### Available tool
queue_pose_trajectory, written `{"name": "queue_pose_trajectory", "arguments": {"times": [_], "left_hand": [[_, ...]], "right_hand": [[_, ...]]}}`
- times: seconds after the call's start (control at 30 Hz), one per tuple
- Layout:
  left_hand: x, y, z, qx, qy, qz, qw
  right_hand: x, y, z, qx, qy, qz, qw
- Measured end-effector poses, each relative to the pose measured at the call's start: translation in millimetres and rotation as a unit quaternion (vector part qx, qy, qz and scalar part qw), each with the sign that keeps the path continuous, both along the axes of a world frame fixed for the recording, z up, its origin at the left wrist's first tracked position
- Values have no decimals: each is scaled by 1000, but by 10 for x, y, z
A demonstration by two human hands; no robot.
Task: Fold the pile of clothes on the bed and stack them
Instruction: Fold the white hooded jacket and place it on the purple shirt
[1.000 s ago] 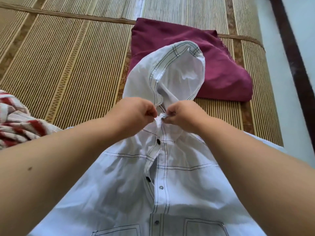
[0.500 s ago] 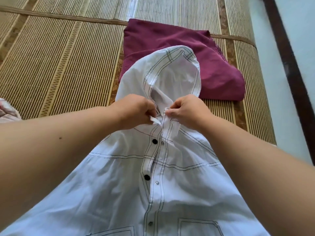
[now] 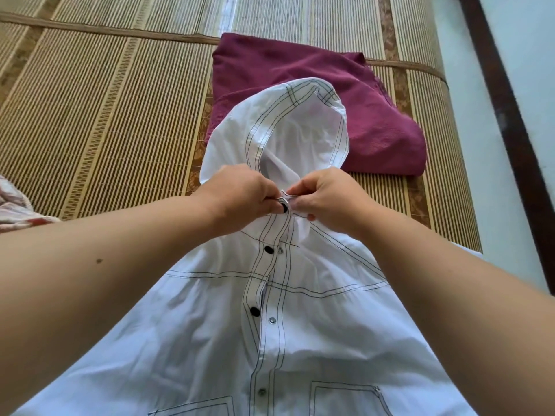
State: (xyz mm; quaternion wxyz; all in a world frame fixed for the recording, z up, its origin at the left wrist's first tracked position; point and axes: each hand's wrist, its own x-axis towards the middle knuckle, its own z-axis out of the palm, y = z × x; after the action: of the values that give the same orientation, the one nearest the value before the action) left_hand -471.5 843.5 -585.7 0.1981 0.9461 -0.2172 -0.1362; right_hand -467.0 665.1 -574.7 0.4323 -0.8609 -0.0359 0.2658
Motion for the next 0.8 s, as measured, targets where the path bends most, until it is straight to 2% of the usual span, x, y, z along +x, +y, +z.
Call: {"name": "queue_pose_trajectory", "arguments": {"times": [0.27, 0.57, 0.8], "left_hand": [[11, -41, -11, 52, -64, -7, 997], [87, -72, 54, 86, -46, -37, 994], [86, -47, 90, 55, -43, -39, 997]], "right_hand": [[-8, -13, 0, 29, 10, 14, 999], [48, 2, -42, 21, 10, 8, 1000], [39, 20, -56, 21, -3, 3, 1000]]}}
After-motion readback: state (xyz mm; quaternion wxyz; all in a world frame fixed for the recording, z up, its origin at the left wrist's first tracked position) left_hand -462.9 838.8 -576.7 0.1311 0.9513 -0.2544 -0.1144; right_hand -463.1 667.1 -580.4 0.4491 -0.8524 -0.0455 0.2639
